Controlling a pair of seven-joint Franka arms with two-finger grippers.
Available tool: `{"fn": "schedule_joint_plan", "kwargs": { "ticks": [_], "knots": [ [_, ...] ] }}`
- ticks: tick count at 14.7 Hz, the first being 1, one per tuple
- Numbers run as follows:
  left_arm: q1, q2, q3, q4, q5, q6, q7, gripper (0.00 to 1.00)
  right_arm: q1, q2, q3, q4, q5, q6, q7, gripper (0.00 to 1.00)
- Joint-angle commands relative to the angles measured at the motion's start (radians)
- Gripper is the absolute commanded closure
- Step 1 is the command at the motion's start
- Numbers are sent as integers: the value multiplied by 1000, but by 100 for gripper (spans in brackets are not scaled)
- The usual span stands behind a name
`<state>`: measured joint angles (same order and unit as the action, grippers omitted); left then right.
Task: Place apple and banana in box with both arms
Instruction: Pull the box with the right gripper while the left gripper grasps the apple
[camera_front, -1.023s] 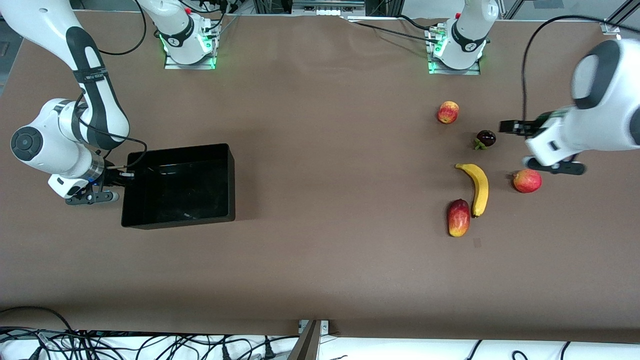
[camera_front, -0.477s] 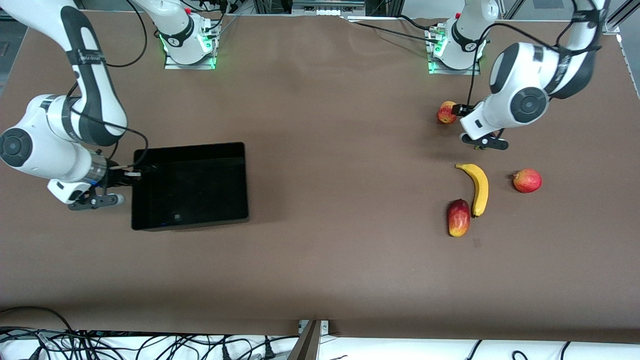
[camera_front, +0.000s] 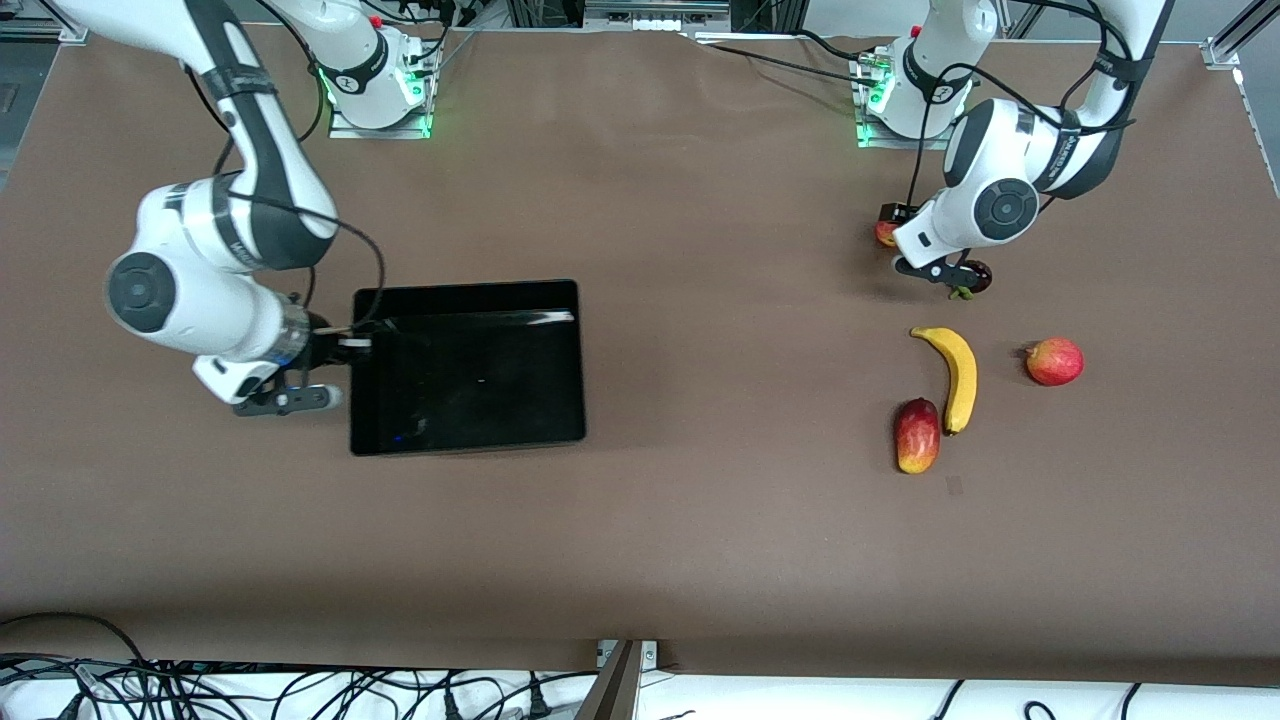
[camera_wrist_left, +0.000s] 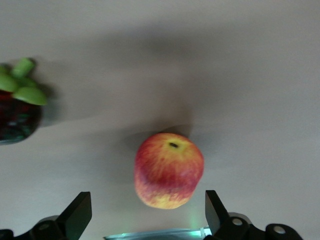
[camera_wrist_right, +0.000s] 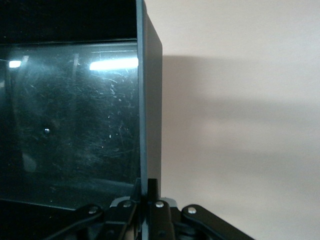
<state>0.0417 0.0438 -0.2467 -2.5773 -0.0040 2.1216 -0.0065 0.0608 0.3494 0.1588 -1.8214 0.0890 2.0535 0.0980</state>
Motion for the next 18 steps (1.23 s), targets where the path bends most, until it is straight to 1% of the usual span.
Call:
{"fn": "schedule_joint_plan", "kwargs": {
  "ticks": [1, 4, 6, 7, 8, 9, 10, 11, 13, 15, 17, 18],
  "knots": [
    [-6, 54, -22, -9, -27, 58, 16, 0, 25, -3, 54, 17, 18, -18, 107, 100],
    [-6, 117, -34, -38, -18, 147, 17, 0, 120, 14, 59, 59, 18, -12, 231, 100],
    [-9, 140, -37, -40, -16, 159, 17, 0, 184, 49, 59, 92, 18, 3, 319, 100],
    [-11, 140, -45, -38, -14, 150, 22, 7, 210, 69, 59, 111, 18, 10, 357, 100],
    [-9, 140, -49, -32, -14, 127, 29, 30, 240, 88, 59, 126, 17, 17, 393, 100],
    [-5, 140, -49, -11, -16, 66, 29, 49, 260, 97, 58, 129, 17, 40, 417, 100],
    [3, 140, -46, 24, -14, 14, 29, 60, 275, 105, 58, 129, 17, 59, 437, 100],
    [6, 139, -43, 45, -16, -26, 29, 65, 287, 112, 58, 129, 17, 69, 465, 100],
    [6, 139, -39, 97, -16, -67, 28, 65, 324, 123, 58, 129, 17, 108, 515, 100],
    [35, 145, -32, 181, -14, -104, 22, 62, 356, 141, 59, 131, 17, 148, 569, 100],
    [70, 177, -32, 314, -16, -173, 25, 59, 405, 163, 59, 131, 17, 198, 618, 100],
    [89, 203, -34, 403, -14, -236, 26, 59, 424, 171, 59, 131, 17, 223, 635, 100]
  ]
}}
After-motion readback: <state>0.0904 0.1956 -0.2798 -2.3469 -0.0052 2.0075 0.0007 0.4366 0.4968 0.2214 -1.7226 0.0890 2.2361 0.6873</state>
